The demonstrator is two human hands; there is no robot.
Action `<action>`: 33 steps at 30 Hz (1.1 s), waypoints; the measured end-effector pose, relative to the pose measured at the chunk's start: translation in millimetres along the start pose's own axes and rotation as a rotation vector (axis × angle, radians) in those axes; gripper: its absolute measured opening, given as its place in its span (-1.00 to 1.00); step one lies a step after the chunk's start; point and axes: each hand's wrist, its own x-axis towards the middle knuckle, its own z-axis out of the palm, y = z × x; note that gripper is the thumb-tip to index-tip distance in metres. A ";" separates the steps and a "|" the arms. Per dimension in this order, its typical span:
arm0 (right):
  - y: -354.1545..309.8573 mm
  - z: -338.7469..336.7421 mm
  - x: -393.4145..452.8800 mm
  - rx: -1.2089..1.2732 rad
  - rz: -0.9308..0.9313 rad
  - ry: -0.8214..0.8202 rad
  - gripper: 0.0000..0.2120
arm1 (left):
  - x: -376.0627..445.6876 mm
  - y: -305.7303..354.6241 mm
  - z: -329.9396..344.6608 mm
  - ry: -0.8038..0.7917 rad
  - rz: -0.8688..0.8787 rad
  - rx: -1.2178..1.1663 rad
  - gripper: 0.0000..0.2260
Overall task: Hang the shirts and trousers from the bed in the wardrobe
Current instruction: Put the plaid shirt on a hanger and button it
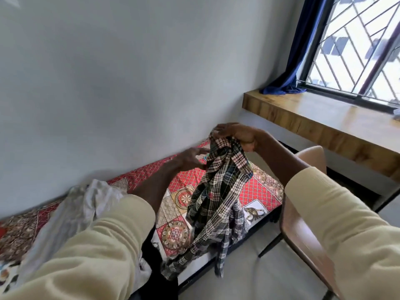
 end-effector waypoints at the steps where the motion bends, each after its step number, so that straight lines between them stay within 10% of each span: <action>1: -14.4 -1.2 -2.7 0.040 -0.029 -0.044 -0.90 | 4.3 3.3 2.5 0.044 0.018 -0.029 -0.31; 8: -95.0 -26.7 -19.0 -0.058 -0.187 0.014 -0.79 | 18.2 63.2 -27.0 -0.033 0.173 -0.537 -0.86; 11: -103.3 -34.9 -18.6 -0.175 -0.135 0.012 -0.77 | 18.6 94.8 -50.1 -0.097 0.275 -0.890 -0.76; 20: -102.6 -40.7 -7.1 -0.293 -0.285 0.404 -0.89 | 21.9 111.5 -61.6 0.089 0.190 -0.626 -0.81; 27: -116.6 -51.2 -15.8 -0.076 -0.367 0.390 -0.85 | 22.0 103.3 -39.8 -0.225 0.143 -0.189 -0.68; 30: -114.8 -57.0 -19.0 -0.134 -0.415 0.381 -0.83 | 19.9 96.2 -33.3 0.024 0.129 -0.233 -0.89; 33: -101.8 -70.8 -25.9 -0.737 -0.291 0.454 -0.73 | 12.8 83.9 -58.6 0.346 0.081 -0.263 -0.84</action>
